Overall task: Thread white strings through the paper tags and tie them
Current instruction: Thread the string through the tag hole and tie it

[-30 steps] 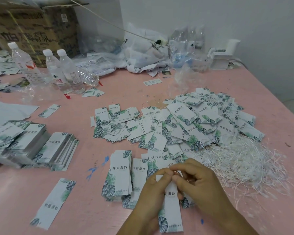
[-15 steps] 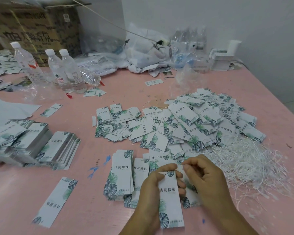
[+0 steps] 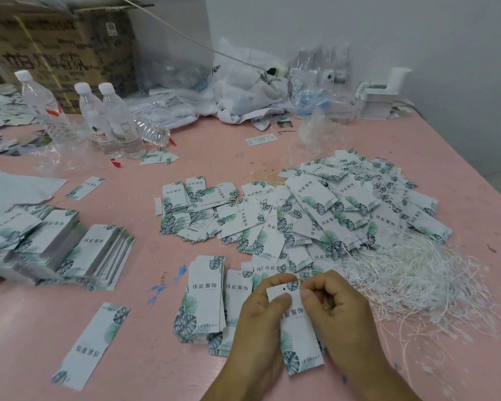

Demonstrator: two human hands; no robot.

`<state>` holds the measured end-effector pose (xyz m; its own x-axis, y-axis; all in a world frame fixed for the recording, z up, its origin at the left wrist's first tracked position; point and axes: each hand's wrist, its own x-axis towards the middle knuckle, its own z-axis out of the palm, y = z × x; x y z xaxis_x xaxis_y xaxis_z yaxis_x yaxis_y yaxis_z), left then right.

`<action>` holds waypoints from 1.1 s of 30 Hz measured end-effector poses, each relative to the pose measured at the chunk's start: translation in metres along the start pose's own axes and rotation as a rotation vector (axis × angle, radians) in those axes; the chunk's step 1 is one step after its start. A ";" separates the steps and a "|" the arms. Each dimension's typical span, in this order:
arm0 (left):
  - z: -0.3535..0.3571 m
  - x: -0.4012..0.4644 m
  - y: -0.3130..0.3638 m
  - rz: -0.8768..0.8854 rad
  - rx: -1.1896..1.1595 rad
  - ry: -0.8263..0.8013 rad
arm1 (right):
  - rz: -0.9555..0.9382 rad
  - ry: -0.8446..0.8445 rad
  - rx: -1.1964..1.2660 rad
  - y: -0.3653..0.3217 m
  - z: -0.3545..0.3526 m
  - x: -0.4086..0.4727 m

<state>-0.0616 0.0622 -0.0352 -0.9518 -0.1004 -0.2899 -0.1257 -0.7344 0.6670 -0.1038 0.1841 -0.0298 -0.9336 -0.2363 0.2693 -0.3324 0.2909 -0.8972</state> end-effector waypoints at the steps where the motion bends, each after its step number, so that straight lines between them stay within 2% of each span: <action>1: 0.000 0.000 0.000 0.006 -0.001 0.003 | -0.011 0.006 -0.019 0.000 0.001 0.000; 13: -0.004 0.003 -0.008 0.184 0.192 0.073 | -0.033 0.065 -0.156 -0.001 0.008 0.001; 18: -0.004 0.001 -0.004 0.134 0.156 0.002 | -0.007 0.062 -0.125 -0.004 0.006 0.001; 26: -0.001 0.000 0.004 -0.091 -0.146 -0.087 | 0.035 0.067 -0.084 -0.004 0.005 0.001; 28: 0.000 0.001 0.005 -0.108 -0.126 -0.102 | 0.027 0.067 -0.080 -0.004 0.005 0.001; 33: 0.001 0.003 0.002 -0.007 0.012 -0.026 | -0.047 0.062 -0.158 -0.004 0.004 0.000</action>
<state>-0.0647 0.0610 -0.0340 -0.9577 -0.0779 -0.2769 -0.1355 -0.7271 0.6730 -0.1020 0.1786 -0.0274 -0.9215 -0.1965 0.3350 -0.3880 0.4241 -0.8183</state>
